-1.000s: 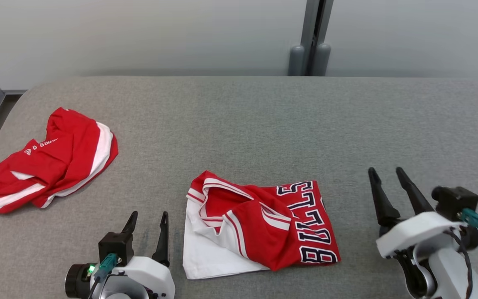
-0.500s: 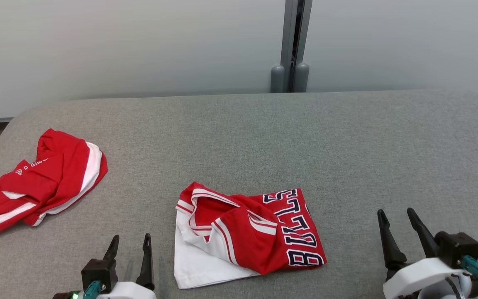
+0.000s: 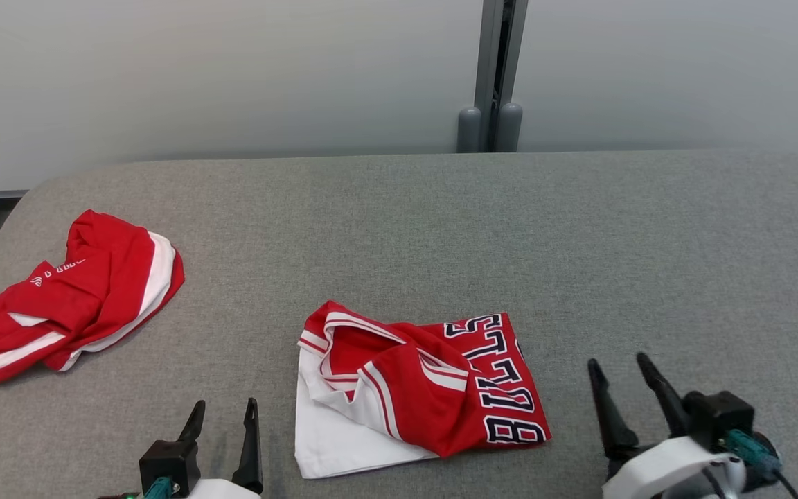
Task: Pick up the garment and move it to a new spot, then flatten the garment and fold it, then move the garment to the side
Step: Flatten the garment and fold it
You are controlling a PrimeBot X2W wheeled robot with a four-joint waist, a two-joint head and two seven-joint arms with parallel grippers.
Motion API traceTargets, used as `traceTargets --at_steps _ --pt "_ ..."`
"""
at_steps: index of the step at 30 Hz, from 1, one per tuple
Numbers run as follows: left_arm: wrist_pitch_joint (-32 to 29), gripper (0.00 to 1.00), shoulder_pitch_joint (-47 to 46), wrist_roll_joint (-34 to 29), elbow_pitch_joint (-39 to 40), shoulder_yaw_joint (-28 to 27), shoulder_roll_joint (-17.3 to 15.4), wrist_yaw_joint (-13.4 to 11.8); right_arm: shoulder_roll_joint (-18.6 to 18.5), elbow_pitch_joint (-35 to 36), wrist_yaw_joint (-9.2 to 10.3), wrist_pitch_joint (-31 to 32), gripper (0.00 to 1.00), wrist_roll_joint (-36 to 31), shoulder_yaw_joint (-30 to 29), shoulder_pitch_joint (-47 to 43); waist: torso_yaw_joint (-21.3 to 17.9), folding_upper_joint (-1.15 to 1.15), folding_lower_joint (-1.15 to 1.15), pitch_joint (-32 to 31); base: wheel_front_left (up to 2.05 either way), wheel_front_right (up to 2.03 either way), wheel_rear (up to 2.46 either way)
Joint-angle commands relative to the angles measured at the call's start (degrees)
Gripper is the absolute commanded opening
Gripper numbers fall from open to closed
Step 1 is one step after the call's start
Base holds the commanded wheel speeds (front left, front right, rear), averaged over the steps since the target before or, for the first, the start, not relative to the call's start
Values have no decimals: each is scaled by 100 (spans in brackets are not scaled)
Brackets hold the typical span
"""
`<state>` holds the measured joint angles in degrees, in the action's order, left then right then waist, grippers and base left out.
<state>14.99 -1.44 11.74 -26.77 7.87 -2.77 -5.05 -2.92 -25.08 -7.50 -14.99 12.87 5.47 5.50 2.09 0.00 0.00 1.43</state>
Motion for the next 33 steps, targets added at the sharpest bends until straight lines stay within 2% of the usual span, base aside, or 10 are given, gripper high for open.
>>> traceTargets --at_steps 1,10,14,18,20,21,22,24,26,33 --pt "27 100 -101 40 -5 36 -25 8 -6 56 2 -25 100 19 264 154 52 0 0 69 0 0 0" --pt "27 100 -290 175 -86 269 -25 -33 -20 64 2 211 100 684 2518 1103 476 0 0 305 0 0 0" --pt "27 100 -297 248 -95 346 -26 -58 -25 -211 2 423 100 904 2910 1377 677 0 0 384 0 0 0" --pt "27 100 -329 297 -85 379 -23 -88 -20 -585 2 556 98 949 2961 1586 823 0 0 444 0 0 0" --pt "27 100 -336 309 -84 370 -26 -96 -18 -750 2 590 80 972 2976 1646 877 0 0 465 0 0 0" --pt "27 100 -349 315 -70 370 -23 -98 -15 -821 2 601 47 997 3010 1675 897 0 0 483 0 0 0" --pt "27 100 -349 315 -70 370 -23 -98 -15 -821 2 601 47 997 3010 1675 897 0 0 483 0 0 0" --pt "27 100 -378 335 -38 364 -23 -103 -13 -877 2 591 0 1060 3159 1746 923 0 0 518 0 0 0" --pt "27 100 -396 354 -12 371 -24 -113 -8 -827 2 517 0 1119 3412 1818 936 0 0 545 0 0 0" --pt "27 100 -469 383 -16 405 -23 -100 -183 -526 2 608 0 1729 5029 1968 921 0 0 525 0 0 0"
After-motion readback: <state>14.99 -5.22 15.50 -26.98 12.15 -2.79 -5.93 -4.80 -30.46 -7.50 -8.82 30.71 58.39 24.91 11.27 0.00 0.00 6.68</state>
